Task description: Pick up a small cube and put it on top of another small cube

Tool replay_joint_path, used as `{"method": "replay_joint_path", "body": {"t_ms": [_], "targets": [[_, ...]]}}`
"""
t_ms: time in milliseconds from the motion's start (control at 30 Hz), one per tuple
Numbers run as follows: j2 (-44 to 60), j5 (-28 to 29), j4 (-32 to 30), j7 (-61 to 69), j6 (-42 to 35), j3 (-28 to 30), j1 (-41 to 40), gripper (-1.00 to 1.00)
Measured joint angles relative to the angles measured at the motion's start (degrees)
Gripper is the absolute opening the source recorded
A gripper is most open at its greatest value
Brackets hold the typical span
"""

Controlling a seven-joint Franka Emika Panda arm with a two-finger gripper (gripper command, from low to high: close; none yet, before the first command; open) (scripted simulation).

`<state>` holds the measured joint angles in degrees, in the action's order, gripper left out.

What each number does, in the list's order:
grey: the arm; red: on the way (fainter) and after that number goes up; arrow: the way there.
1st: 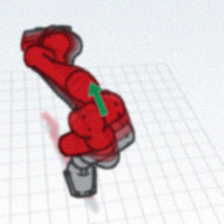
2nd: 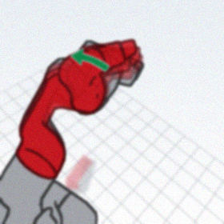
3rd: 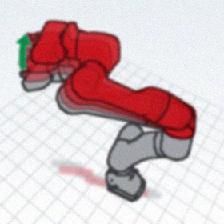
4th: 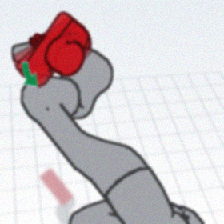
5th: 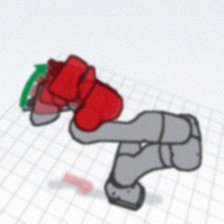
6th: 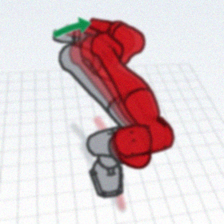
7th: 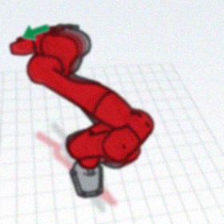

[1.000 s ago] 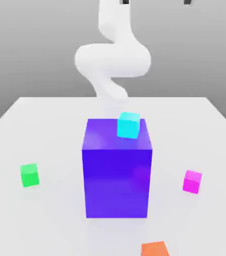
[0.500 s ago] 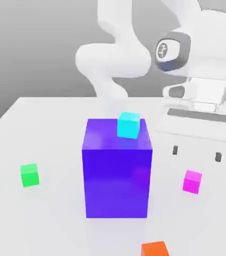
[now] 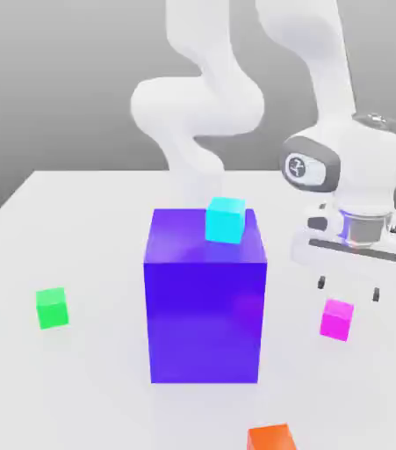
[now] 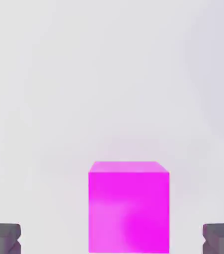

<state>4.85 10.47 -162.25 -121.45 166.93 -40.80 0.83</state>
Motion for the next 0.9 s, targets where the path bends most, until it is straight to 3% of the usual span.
{"method": "replay_joint_path", "body": {"t_ms": [233,500,533,733,900], "targets": [[5.5,13.1,1.8,-9.8,3.1,10.7,7.6,0.0],[12.4,28.3,3.6,-21.1,7.7,28.4,21.5,0.0],[13.0,29.4,3.7,-21.9,8.1,29.9,22.7,-1.0],[13.2,29.9,3.7,-22.3,8.5,30.6,23.3,-1.0],[9.8,22.6,2.9,-16.8,6.1,22.0,16.6,-1.0]]}}
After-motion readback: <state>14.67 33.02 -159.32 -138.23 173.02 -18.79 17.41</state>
